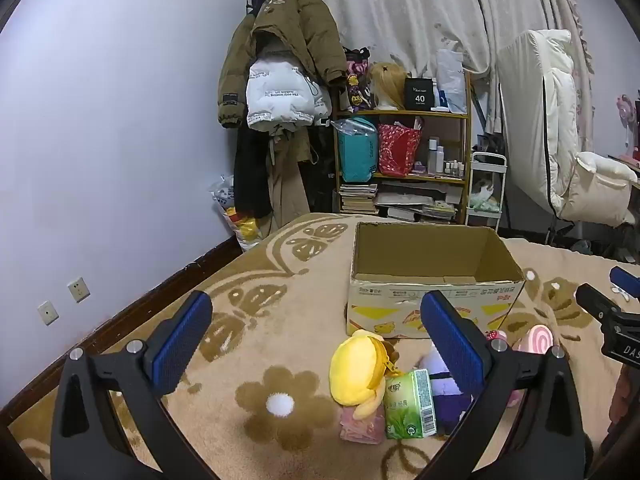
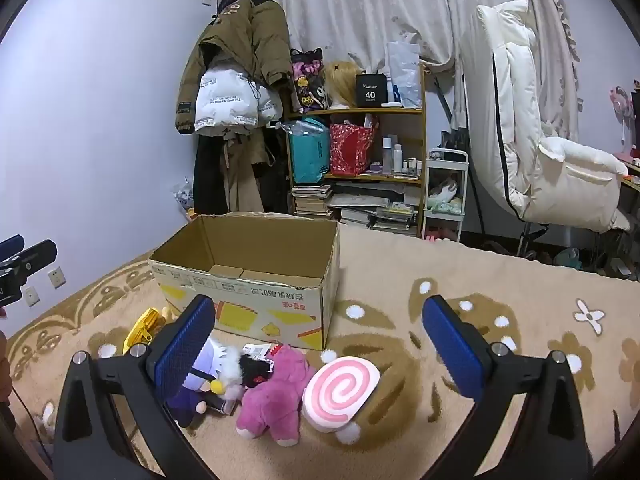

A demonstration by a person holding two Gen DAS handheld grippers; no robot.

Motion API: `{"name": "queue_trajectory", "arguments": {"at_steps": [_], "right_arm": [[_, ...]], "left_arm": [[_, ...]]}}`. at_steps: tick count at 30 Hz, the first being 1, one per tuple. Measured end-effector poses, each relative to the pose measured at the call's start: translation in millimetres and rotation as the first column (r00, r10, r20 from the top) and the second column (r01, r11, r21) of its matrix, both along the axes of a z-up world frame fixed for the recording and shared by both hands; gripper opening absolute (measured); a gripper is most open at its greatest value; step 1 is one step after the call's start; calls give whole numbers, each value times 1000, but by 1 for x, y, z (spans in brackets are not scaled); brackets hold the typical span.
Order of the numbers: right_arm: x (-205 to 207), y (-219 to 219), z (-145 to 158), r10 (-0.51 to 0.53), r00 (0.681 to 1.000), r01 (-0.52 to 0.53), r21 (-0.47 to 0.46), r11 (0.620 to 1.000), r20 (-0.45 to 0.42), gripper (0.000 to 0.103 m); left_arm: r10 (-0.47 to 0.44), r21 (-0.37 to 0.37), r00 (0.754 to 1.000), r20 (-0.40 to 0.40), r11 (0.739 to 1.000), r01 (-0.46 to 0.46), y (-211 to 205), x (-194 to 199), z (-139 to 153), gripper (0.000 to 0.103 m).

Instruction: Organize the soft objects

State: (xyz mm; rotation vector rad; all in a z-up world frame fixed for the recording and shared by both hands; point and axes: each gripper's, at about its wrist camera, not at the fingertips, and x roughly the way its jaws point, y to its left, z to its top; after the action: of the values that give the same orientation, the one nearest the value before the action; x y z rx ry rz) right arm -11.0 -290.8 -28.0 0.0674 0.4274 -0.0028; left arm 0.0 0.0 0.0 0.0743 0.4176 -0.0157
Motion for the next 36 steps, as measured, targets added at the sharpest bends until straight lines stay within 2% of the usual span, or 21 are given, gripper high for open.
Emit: {"name": "queue_trajectory", "arguments": {"at_steps": [14, 25, 36], "right_arm": [[-1, -4, 2, -11, 1000, 11, 5, 1000, 8, 103], [2, -8, 2, -19, 1000, 19, 6, 1000, 5, 103], [4, -10, 5, -30, 1000, 30, 3, 1000, 7, 103]], "left_arm": [[-2, 2, 1000, -2, 1000, 2, -1, -2, 0, 103], [-11, 21, 1000, 4, 1000, 11, 1, 3, -14, 103], [-1, 12, 1000, -4, 1000, 1, -2, 3, -6, 103]]}}
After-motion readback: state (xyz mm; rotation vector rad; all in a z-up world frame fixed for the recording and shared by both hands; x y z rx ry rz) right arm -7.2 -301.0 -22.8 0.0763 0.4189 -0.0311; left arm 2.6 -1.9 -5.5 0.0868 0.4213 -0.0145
